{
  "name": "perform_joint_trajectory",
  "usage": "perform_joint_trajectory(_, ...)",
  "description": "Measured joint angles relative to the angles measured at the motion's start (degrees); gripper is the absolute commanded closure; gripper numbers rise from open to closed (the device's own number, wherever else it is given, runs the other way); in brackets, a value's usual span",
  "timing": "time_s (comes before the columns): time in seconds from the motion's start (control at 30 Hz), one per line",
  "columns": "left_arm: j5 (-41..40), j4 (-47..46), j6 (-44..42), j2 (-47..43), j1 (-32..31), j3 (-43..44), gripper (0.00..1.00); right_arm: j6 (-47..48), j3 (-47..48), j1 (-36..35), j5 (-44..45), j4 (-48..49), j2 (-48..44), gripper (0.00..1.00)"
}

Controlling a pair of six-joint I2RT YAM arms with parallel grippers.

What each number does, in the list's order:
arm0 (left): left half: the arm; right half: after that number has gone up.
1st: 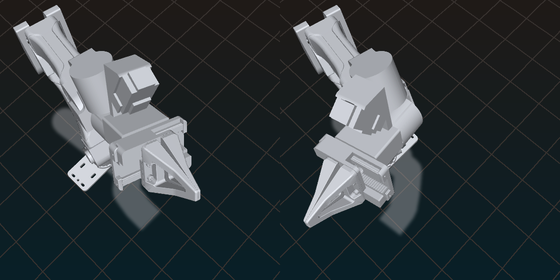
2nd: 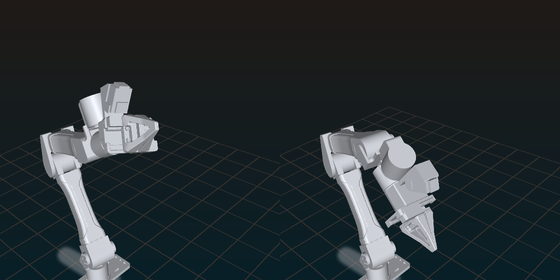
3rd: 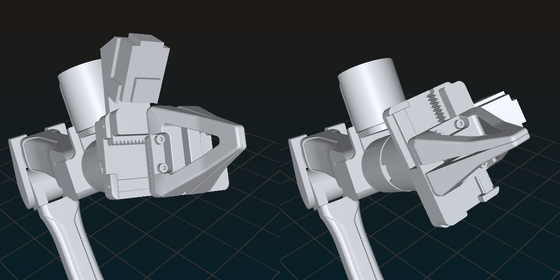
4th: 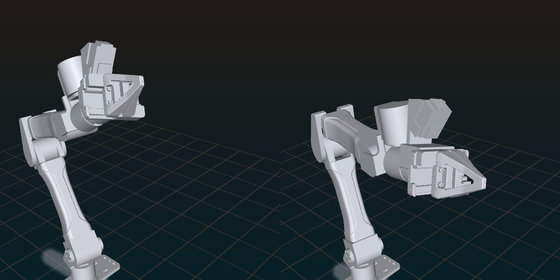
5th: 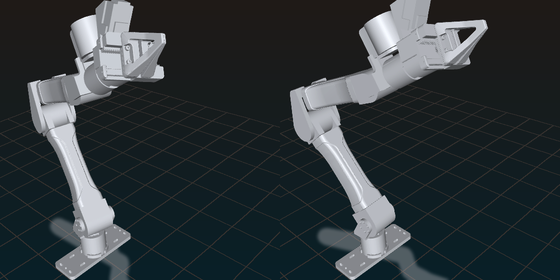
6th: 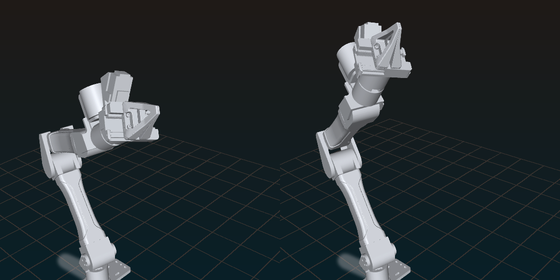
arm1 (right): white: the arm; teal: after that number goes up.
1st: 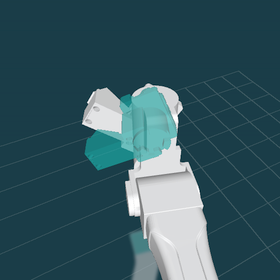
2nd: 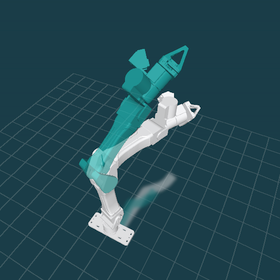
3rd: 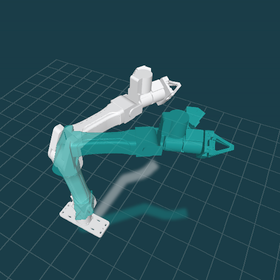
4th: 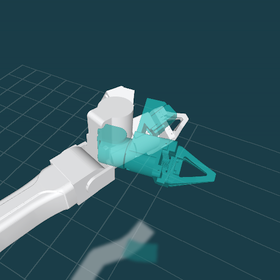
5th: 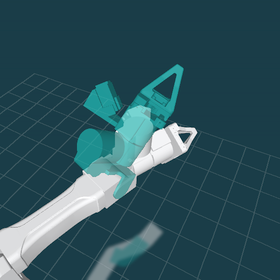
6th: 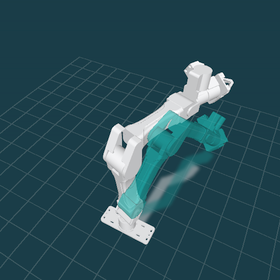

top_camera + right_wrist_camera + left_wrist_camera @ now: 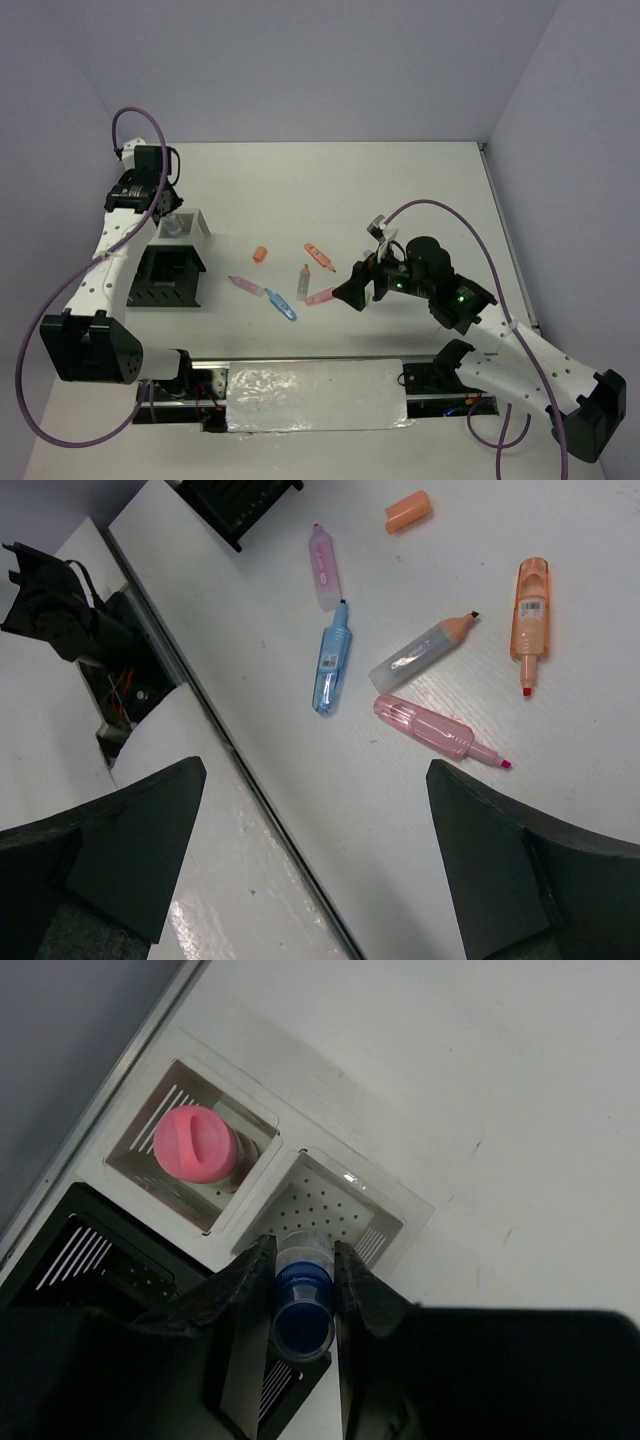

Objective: Sort the stationery into containers
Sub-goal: Place the stationery in the storage box.

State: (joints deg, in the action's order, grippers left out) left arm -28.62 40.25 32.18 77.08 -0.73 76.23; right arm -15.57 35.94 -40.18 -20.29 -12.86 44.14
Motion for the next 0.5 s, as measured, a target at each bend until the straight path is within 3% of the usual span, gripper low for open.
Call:
perform_joint_trajectory(0.03, 0.1, -0.2, 0.0, 0.0, 0.1, -0.3, 0.51, 0.0, 0.0, 0.0, 0.0, 0.0, 0.0, 0.0)
perform_joint_trajectory(0.07, 0.2, -0.5, 0.2, 0.0, 0.2, -0.6, 0.37, 0.0, 0.0, 0.0, -0.1, 0.0, 0.1, 0.0)
perform_joint_trajectory(0.13, 0.2, -1.0, 0.8, 0.0, 0.2, -1.1, 0.19, 0.0, 0.0, 0.0, -0.1, 0.0, 0.2, 0.0)
perform_joint_trajectory(0.2, 0.1, -1.3, 1.1, 0.0, 0.2, -1.6, 0.1, 0.0, 0.0, 0.0, -0.1, 0.0, 0.3, 0.0)
perform_joint_trajectory(0.23, 0.2, -1.3, 1.2, 0.0, 0.2, -1.7, 0.01, 0.0, 0.0, 0.0, -0.1, 0.0, 0.3, 0.0)
perform_joint_trajectory(0.5, 2.0, -1.8, 1.0, -1.9, -1.2, -2.5, 0.01, -0.2, 0.1, 0.0, 1.6, 0.0, 2.8, 0.0)
